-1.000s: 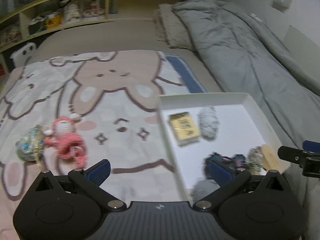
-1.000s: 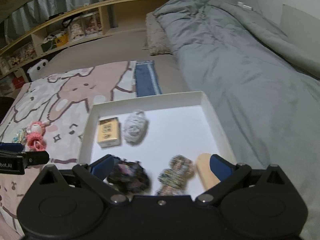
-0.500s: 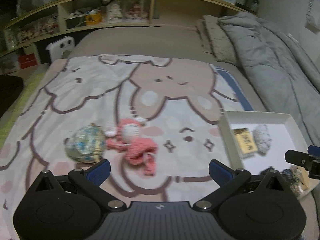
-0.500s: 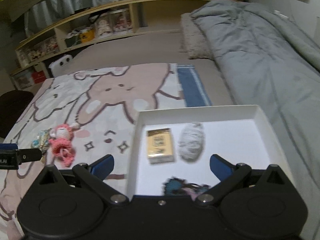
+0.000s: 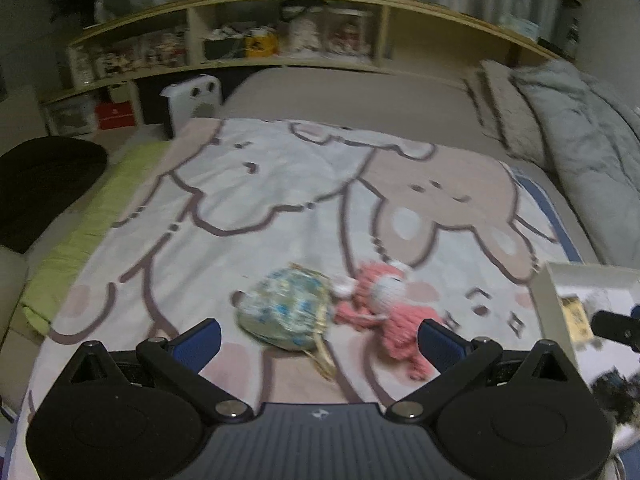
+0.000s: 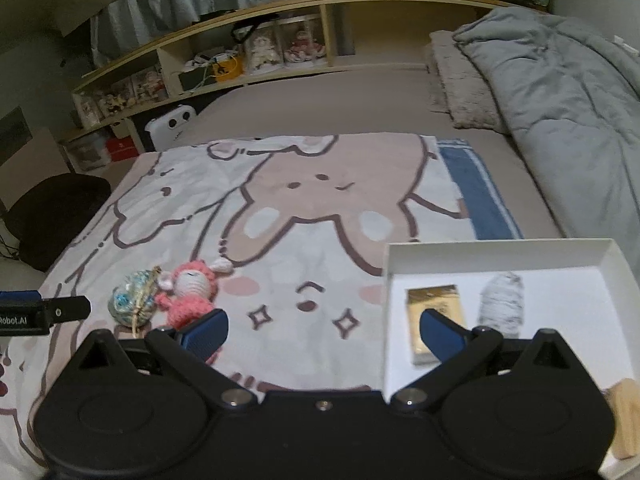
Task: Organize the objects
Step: 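Grasp the blue floral pouch with the left tool while the right tool grasps the pink crocheted doll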
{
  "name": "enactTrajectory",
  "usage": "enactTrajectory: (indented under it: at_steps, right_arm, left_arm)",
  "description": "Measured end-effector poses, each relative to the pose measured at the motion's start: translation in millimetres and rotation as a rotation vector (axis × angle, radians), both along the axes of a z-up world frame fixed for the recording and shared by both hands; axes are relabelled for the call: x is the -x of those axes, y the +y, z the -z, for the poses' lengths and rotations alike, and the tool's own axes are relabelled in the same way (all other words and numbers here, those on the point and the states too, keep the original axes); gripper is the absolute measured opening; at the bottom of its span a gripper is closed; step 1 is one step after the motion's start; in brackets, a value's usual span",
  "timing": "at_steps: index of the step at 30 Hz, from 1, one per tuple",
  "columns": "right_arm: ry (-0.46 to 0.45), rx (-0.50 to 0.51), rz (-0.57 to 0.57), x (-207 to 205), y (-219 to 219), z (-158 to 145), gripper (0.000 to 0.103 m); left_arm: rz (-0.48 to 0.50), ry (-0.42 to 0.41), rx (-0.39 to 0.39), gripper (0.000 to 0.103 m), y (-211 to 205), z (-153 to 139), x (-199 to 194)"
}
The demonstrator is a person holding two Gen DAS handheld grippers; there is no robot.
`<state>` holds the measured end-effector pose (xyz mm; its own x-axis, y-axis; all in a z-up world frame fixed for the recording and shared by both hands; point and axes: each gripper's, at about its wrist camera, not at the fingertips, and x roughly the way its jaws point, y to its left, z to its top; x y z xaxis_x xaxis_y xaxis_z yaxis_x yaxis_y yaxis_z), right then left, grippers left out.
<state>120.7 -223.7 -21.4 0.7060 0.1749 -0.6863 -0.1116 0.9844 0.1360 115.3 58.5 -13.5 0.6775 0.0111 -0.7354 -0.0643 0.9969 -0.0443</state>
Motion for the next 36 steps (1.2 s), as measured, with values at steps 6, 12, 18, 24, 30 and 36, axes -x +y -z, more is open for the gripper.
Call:
enactTrajectory:
  at_steps: [6,12,18,24,30,36]
  right_arm:
    - [-0.02,-0.037,-0.003,-9.9,15.8,7.2,0.103]
    - [-0.042,-0.044,-0.007,-19.5,32.5,17.2,0.103]
    - [-0.071,-0.027,0.03,-34.0,51.7,28.0,0.103]
    - [-0.095,-0.066,-0.01,-49.1,66.1,43.5,0.103]
    - [-0.085,-0.097,-0.039,-60.2,75.6,61.2,0.103]
    - [-0.028,-0.146,-0.081,-72.8,82.7,74.8,0.103]
  left_arm:
    - [-0.059,-0.023,-0.009,0.103,21.3,11.1,-5.2]
    - [-0.067,0.002,0.001,0.103,28.8,28.0,-14.1]
    - [-0.067,0.0,-0.005,0.103,26.5,39.9,-24.8]
    - [-0.063,0.013,-0.014,0.103,24.4,54.5,-34.8]
    - [-0.059,0.015,0.011,0.103,26.3,64.6,-41.4]
    - [0.009,0.005,0.022,0.103,26.0,69.6,-47.1]
